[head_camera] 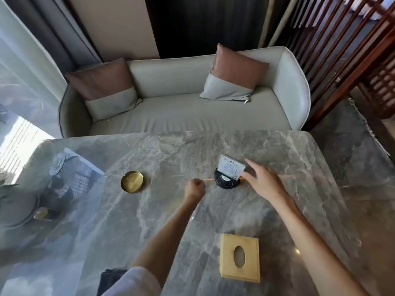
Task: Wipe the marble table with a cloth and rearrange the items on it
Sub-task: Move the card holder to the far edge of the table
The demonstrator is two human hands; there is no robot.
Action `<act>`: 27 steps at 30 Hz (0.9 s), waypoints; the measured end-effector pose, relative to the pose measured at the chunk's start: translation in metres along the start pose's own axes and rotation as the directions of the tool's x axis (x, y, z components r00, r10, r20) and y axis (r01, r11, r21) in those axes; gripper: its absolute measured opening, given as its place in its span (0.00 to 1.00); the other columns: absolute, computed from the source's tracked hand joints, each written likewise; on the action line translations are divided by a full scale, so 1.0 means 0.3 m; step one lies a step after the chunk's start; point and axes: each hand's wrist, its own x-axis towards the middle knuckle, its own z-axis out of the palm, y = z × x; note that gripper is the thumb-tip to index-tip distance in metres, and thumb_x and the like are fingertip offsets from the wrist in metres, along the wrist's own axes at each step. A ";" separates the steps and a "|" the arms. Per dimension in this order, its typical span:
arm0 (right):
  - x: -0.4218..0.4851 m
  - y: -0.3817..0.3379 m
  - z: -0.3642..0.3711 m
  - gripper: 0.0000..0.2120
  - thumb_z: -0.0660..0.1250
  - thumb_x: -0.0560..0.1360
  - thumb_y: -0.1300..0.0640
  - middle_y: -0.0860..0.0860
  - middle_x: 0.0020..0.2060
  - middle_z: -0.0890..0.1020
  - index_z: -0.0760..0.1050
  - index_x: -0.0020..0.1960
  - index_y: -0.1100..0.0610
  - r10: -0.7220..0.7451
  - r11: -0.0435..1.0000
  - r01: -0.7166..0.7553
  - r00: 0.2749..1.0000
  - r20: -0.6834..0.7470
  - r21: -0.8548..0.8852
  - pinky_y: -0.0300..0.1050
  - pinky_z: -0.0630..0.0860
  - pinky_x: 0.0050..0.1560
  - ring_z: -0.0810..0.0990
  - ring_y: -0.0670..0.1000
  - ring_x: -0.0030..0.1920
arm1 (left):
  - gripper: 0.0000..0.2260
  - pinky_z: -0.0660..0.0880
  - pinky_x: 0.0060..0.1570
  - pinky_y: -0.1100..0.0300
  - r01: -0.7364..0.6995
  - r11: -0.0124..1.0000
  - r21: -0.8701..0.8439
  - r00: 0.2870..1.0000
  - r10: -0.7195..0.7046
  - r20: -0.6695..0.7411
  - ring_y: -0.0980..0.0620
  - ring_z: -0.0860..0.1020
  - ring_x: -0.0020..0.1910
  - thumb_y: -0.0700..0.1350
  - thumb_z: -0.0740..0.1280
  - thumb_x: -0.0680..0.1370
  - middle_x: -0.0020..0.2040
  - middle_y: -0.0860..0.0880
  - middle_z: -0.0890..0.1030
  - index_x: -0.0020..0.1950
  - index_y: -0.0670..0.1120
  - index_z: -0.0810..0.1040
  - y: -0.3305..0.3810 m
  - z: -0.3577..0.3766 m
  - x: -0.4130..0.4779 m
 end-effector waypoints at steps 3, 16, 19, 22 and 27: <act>0.124 0.008 0.032 0.26 0.64 0.77 0.47 0.53 0.67 0.76 0.65 0.74 0.50 -0.039 0.999 0.038 0.991 0.127 0.006 0.49 0.74 0.62 0.76 0.56 0.64 | 0.14 0.68 0.30 0.59 0.129 0.989 -0.077 0.991 -0.127 0.031 0.49 0.71 0.26 0.36 0.56 0.66 0.22 0.49 0.71 0.19 0.45 0.68 -0.014 0.123 0.089; 0.286 0.133 0.124 0.09 0.60 0.78 0.56 0.58 0.45 0.84 0.78 0.50 0.56 -0.203 0.978 0.195 0.972 0.121 0.076 0.51 0.74 0.42 0.80 0.63 0.46 | 0.11 0.61 0.28 0.62 0.268 0.887 -0.375 0.963 -0.252 0.093 0.53 0.62 0.24 0.32 0.59 0.70 0.29 0.49 0.64 0.32 0.45 0.70 0.027 0.312 0.109; 0.300 0.153 0.111 0.09 0.60 0.79 0.56 0.59 0.45 0.84 0.78 0.51 0.58 -0.209 0.977 0.204 0.974 0.088 0.060 0.51 0.72 0.41 0.79 0.64 0.47 | 0.10 0.64 0.29 0.62 0.280 0.875 -0.396 0.960 -0.248 0.130 0.54 0.65 0.24 0.33 0.61 0.69 0.28 0.49 0.67 0.33 0.46 0.74 0.069 0.327 0.092; 0.324 0.203 0.046 0.10 0.60 0.79 0.55 0.60 0.44 0.84 0.78 0.49 0.58 -0.180 0.983 0.178 0.983 0.032 0.053 0.51 0.71 0.40 0.79 0.65 0.46 | 0.11 0.65 0.27 0.65 0.270 0.834 -0.481 0.959 -0.190 0.208 0.56 0.66 0.23 0.37 0.60 0.62 0.23 0.53 0.69 0.32 0.46 0.81 0.167 0.379 0.069; 0.362 0.391 -0.136 0.11 0.62 0.77 0.57 0.62 0.38 0.81 0.71 0.37 0.59 -0.064 0.996 0.068 0.996 -0.062 0.058 0.53 0.70 0.39 0.77 0.65 0.41 | 0.13 0.61 0.28 0.63 0.156 0.945 -0.288 0.972 -0.094 0.217 0.52 0.63 0.27 0.32 0.56 0.68 0.23 0.52 0.69 0.37 0.43 0.79 0.351 0.638 0.122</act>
